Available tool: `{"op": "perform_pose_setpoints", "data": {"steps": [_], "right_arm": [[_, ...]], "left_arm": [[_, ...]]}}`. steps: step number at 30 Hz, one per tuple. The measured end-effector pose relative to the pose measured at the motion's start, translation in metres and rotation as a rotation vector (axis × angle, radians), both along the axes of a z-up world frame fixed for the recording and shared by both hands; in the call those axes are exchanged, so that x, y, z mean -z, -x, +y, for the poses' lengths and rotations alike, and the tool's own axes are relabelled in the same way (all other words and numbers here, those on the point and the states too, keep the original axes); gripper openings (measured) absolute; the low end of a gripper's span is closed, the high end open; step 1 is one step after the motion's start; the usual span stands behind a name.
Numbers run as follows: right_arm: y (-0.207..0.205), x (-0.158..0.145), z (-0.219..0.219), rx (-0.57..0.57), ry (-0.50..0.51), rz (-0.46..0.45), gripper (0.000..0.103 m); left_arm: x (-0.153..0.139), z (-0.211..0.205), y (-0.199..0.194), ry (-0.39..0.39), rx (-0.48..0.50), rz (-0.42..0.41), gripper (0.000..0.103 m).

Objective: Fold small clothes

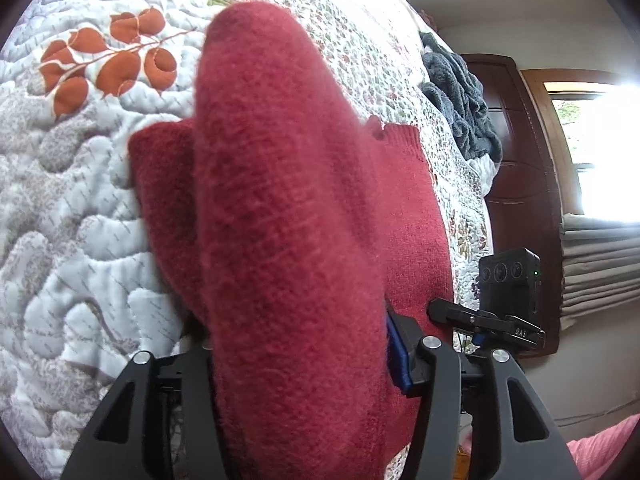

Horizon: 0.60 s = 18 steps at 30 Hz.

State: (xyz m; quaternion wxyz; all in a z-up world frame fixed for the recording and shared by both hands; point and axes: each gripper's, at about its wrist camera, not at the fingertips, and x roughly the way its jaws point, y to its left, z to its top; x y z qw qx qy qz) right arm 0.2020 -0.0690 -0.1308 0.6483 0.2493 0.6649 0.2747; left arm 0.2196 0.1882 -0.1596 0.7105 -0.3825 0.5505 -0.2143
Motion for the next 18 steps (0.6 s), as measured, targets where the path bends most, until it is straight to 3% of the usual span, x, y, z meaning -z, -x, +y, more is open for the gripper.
{"op": "perform_pose_setpoints", "data": {"steps": [3,12,14,16,18], "right_arm": [[0.004,-0.004,-0.002,-0.015,0.008,-0.001,0.07],[0.04,-0.002,-0.015,-0.016,-0.013,0.053,0.068],[0.048,-0.002,-0.017,-0.036,0.0,0.063,0.061],[0.056,-0.003,-0.015,-0.067,0.016,0.063,0.047],[0.063,-0.006,-0.016,-0.085,0.029,0.06,0.044]], "left_arm": [[-0.006,0.004,0.009,-0.039,-0.001,0.003,0.059],[-0.04,0.002,0.065,-0.294,0.012,-0.056,0.066],[-0.039,0.001,0.076,-0.32,0.021,-0.047,0.066],[-0.036,-0.001,0.089,-0.329,0.025,-0.027,0.066],[-0.032,-0.003,0.098,-0.339,0.023,-0.007,0.066]]}}
